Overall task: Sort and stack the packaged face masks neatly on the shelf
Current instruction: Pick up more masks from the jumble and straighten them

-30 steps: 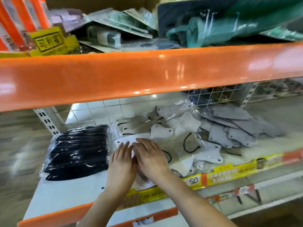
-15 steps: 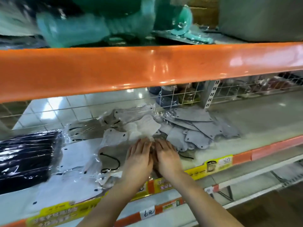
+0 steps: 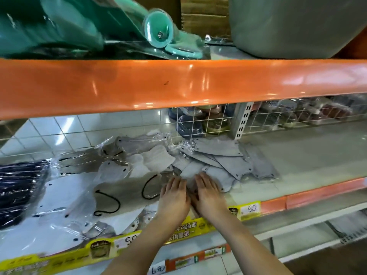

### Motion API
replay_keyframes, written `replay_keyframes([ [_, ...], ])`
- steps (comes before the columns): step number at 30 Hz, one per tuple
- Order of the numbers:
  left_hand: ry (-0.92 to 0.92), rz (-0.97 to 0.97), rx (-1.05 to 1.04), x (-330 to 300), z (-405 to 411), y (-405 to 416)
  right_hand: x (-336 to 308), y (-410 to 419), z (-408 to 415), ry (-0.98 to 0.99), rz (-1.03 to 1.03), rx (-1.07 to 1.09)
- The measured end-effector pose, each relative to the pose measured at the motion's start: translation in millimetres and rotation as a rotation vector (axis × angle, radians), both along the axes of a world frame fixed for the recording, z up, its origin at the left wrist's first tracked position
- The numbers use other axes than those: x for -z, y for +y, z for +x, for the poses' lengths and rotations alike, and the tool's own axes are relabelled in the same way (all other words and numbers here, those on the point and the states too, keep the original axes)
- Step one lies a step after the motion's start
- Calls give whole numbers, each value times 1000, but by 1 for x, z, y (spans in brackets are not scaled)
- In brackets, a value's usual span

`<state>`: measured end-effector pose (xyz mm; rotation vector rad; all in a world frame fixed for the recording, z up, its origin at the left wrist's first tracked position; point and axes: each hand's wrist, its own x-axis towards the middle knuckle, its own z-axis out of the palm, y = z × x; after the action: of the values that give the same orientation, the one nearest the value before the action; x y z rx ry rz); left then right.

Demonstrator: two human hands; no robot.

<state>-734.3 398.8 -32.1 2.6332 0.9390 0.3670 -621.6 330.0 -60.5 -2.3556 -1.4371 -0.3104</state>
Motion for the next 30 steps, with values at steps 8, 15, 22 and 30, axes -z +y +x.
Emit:
replay_keyframes([
  [8,-59,-54,-89,12,-3,4,6,7,7,-11,-119,67],
  [15,-126,-97,-105,7,-7,0,0,16,9,-93,33,95],
  [22,-243,-182,-28,5,-8,2,-3,19,11,-136,126,125],
  [30,-388,-96,-5,6,-11,-1,-12,12,5,-74,281,-9],
])
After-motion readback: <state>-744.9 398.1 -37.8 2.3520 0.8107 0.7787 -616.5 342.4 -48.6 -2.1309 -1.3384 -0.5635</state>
